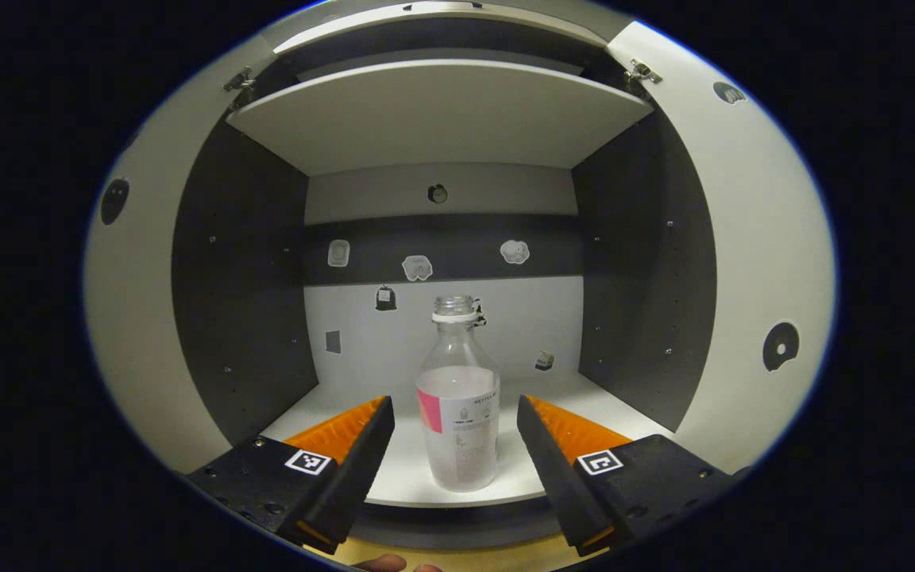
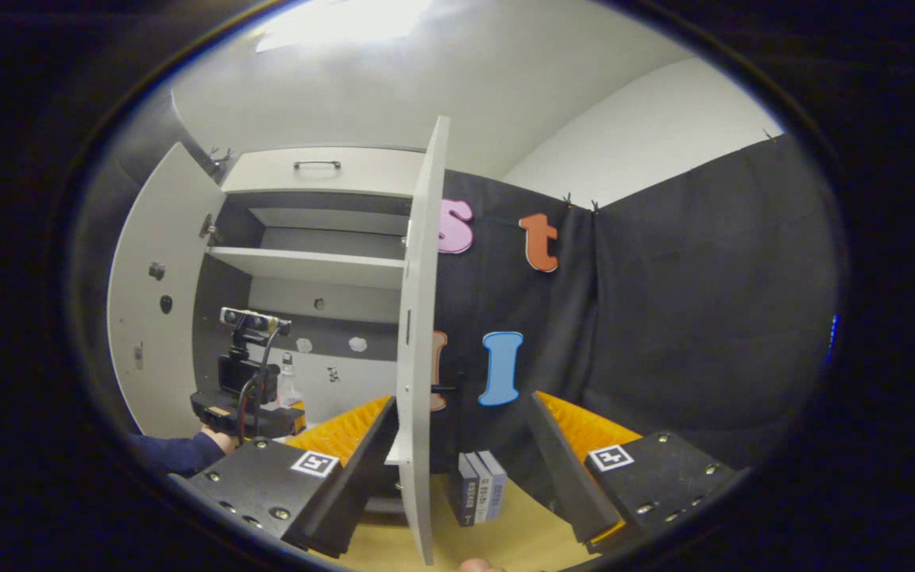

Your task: Grasp the bottle in the cabinet with the left hand and place it on the coaster, then close the right door with the right hand and the left door with the left hand.

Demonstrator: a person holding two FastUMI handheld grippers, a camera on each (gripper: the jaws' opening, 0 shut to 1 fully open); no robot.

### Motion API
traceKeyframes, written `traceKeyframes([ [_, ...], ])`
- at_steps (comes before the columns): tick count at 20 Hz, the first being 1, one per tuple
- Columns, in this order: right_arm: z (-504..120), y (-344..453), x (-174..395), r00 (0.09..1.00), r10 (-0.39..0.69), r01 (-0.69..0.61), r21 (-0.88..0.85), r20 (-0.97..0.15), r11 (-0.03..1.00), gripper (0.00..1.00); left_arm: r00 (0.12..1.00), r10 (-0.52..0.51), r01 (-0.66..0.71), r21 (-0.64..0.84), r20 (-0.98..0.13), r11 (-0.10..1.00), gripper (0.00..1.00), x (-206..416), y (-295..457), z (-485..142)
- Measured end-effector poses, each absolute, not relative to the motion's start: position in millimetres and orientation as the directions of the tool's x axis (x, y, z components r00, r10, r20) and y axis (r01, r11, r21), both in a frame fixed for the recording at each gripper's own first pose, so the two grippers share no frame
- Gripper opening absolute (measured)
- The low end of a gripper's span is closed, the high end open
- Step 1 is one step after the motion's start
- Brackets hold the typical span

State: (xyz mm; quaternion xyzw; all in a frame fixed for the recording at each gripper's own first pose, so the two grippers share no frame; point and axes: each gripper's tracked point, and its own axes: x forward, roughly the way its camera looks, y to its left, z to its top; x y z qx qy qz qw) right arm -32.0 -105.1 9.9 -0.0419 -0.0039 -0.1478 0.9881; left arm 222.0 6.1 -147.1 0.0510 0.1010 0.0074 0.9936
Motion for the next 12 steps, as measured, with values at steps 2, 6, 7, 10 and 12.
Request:
traceKeyframes([
  [2, 7.9, -112.7, -32.5, 0.947, -0.32, 0.32, -0.085, 0.018, 0.943, 0.98, 0.977, 0.034, -0.008, 0.124, -0.21, 0.992, 0.96, 239.4, 5.5, -155.6],
  [6, 1.8, -120.4, -29.4, 0.935, -0.354, 0.353, -0.101, 0.005, 0.93, 0.98, 0.978, 0.051, -0.022, 0.144, -0.201, 0.989, 0.95, 263.6, 5.0, -160.4],
  [7, -0.7, -120.6, -28.2, 0.936, -0.353, 0.351, -0.101, -0.001, 0.931, 0.98, 0.978, 0.057, -0.027, 0.148, -0.2, 0.989, 0.96, 264.7, 5.6, -160.6],
  [10, -3.7, -117.7, -23.9, 0.941, -0.337, 0.335, -0.097, -0.01, 0.937, 0.99, 0.977, 0.04, -0.016, 0.114, -0.212, 0.993, 0.77, 258.4, 1.5, -160.0],
  [12, -3.0, -114.3, -20.3, 0.949, -0.314, 0.312, -0.092, -0.014, 0.946, 0.99, 0.979, 0.024, -0.006, 0.089, -0.202, 0.996, 0.77, 240.1, 0.3, -153.9],
])
